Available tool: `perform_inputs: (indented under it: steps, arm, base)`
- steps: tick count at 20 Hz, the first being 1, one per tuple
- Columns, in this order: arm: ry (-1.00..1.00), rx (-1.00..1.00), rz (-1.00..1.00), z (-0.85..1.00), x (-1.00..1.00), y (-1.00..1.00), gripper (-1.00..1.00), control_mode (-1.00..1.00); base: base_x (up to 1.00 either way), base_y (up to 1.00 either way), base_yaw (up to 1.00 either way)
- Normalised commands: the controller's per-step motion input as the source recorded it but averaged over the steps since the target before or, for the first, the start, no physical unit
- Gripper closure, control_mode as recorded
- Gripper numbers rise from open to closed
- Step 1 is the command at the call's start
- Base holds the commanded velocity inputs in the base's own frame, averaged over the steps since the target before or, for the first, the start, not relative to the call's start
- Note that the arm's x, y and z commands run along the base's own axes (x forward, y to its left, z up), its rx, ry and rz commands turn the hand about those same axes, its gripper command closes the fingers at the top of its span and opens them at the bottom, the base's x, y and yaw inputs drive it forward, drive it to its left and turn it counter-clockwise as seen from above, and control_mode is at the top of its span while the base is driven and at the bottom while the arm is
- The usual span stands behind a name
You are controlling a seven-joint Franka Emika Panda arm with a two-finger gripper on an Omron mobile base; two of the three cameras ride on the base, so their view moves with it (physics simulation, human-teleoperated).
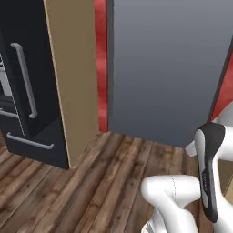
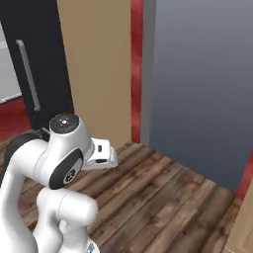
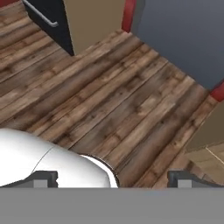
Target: Pick the egg and butter from the fridge and place them by the bowl for mixing.
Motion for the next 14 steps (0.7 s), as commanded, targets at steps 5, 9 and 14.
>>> perform_inputs:
  steps: [5,9,14]
  arm:
    - [0.00,0.00,0.00,0.00,0.00,0.00,-1.00,1.00]
    - [0.00,0.00,0.00,0.00,0.00,0.00,-1.00,1.00]
    - [0.00,0.00,0.00,0.00,0.00,0.00,-1.00,1.00]
  base:
    - [-0.25,0.40,0.79]
    - [-0.03,0.68,0.46]
    - [0.25,0.75,0.18]
